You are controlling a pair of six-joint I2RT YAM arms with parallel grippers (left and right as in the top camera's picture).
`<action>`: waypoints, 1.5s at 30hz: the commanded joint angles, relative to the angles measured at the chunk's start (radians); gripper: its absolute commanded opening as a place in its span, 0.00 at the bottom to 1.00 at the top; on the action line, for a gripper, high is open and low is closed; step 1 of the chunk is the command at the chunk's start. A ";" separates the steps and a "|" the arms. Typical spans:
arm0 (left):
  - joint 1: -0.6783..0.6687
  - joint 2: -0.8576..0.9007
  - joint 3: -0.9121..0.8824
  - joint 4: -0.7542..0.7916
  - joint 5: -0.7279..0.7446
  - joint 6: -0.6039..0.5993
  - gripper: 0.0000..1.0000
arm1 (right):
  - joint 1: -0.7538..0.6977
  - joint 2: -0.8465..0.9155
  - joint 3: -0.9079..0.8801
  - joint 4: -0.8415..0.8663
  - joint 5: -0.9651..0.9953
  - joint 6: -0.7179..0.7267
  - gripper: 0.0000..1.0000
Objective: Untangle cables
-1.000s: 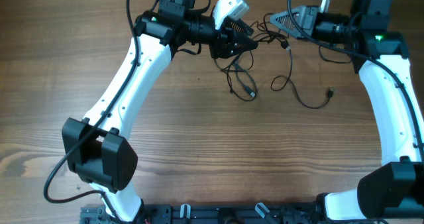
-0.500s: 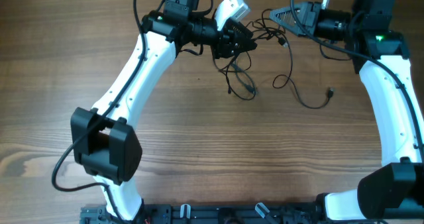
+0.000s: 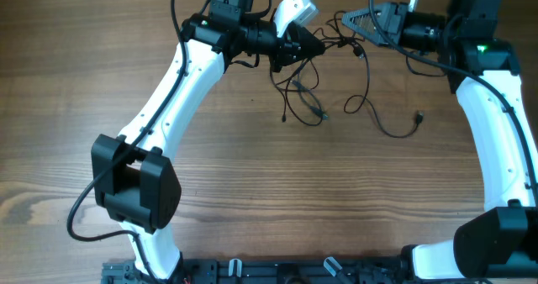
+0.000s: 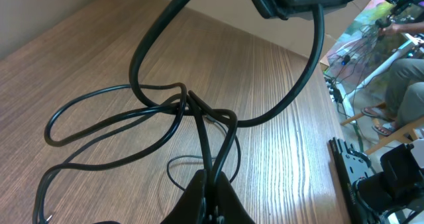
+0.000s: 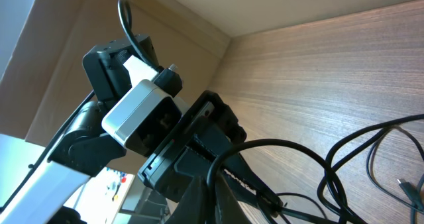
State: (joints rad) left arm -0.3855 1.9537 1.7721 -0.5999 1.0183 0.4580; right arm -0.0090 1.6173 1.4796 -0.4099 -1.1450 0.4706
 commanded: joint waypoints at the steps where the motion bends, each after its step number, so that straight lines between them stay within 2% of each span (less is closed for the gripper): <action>1: 0.002 0.005 0.014 0.010 0.002 0.001 0.05 | 0.005 -0.032 -0.002 -0.014 -0.011 -0.026 0.04; 7: 0.051 -0.013 0.014 0.016 0.002 -0.053 0.05 | 0.005 -0.032 -0.002 -0.121 0.124 -0.086 0.05; 19: 0.142 -0.068 0.014 0.010 0.002 -0.100 0.05 | 0.005 -0.032 -0.002 -0.182 0.262 -0.097 0.04; 34: 0.174 -0.081 0.014 -0.029 0.002 -0.100 0.05 | -0.013 -0.029 -0.002 -0.348 0.807 -0.050 0.04; 39: 0.185 -0.096 0.014 -0.045 0.002 -0.100 0.06 | -0.041 -0.022 -0.002 -0.359 0.838 -0.055 0.04; 43: 0.186 -0.101 0.014 -0.045 0.003 -0.100 0.07 | -0.041 -0.021 -0.002 -0.359 0.784 -0.082 0.04; 45: 0.185 -0.102 0.014 -0.048 0.010 -0.100 0.13 | -0.041 -0.021 -0.002 -0.358 0.736 -0.103 0.04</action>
State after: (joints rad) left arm -0.2028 1.8904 1.7721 -0.6418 1.0183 0.3664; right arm -0.0532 1.6154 1.4796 -0.7677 -0.3595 0.4015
